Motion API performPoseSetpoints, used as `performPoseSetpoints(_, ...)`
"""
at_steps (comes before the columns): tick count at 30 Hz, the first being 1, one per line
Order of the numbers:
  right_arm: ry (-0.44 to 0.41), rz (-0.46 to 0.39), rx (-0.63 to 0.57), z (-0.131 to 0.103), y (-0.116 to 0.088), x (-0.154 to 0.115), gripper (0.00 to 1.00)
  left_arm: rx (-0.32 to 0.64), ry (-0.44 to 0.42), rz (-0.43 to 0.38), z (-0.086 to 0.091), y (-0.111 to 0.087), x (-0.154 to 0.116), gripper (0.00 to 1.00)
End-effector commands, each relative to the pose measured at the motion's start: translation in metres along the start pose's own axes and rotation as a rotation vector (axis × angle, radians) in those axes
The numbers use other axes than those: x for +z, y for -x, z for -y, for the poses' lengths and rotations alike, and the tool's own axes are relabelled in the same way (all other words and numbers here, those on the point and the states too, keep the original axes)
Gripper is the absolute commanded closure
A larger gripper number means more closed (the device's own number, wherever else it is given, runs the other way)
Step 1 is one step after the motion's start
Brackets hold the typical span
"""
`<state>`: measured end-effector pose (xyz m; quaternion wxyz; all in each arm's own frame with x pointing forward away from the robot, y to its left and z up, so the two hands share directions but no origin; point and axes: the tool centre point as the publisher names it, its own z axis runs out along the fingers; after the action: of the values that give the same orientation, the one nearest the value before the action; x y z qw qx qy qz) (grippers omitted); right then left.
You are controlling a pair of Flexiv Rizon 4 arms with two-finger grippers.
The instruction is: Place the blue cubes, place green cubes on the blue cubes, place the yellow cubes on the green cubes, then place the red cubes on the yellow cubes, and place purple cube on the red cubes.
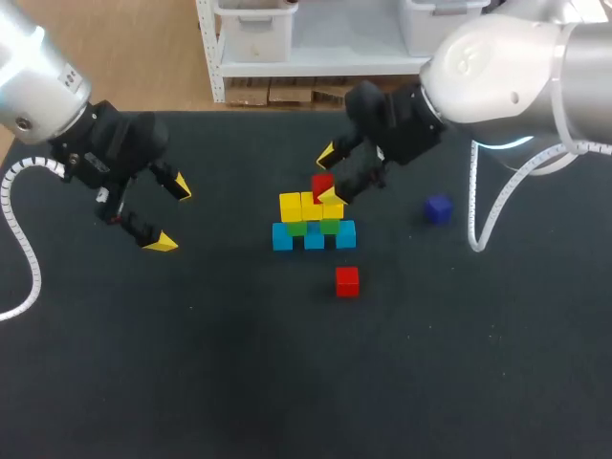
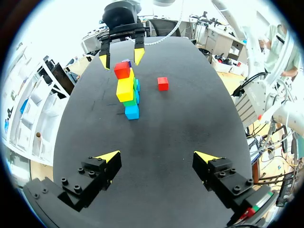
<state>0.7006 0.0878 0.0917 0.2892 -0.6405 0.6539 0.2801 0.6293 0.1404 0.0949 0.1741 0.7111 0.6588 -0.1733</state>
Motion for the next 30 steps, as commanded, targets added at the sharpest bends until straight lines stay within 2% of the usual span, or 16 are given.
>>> performPoseSetpoints(1,0.000,0.024,0.001,-0.008,-0.003,-0.014,0.00,0.004,0.002,0.005,0.001,-0.002,0.000,0.00)
performPoseSetpoints(8,0.034,0.091,-0.007,-0.023,-0.014,-0.043,0.00,0.004,0.002,0.005,0.001,-0.002,0.000,0.00)
performPoseSetpoints(15,0.025,0.151,-0.005,-0.032,-0.041,-0.073,0.00,0.004,0.002,0.005,0.001,-0.002,0.000,0.00)
performPoseSetpoints(22,0.069,0.158,-0.028,-0.030,-0.069,-0.096,0.00,0.004,0.002,0.005,0.001,-0.002,0.000,0.00)
performPoseSetpoints(30,0.054,0.177,-0.034,-0.031,-0.097,-0.123,0.00,0.004,0.002,0.005,0.001,-0.002,0.000,0.00)
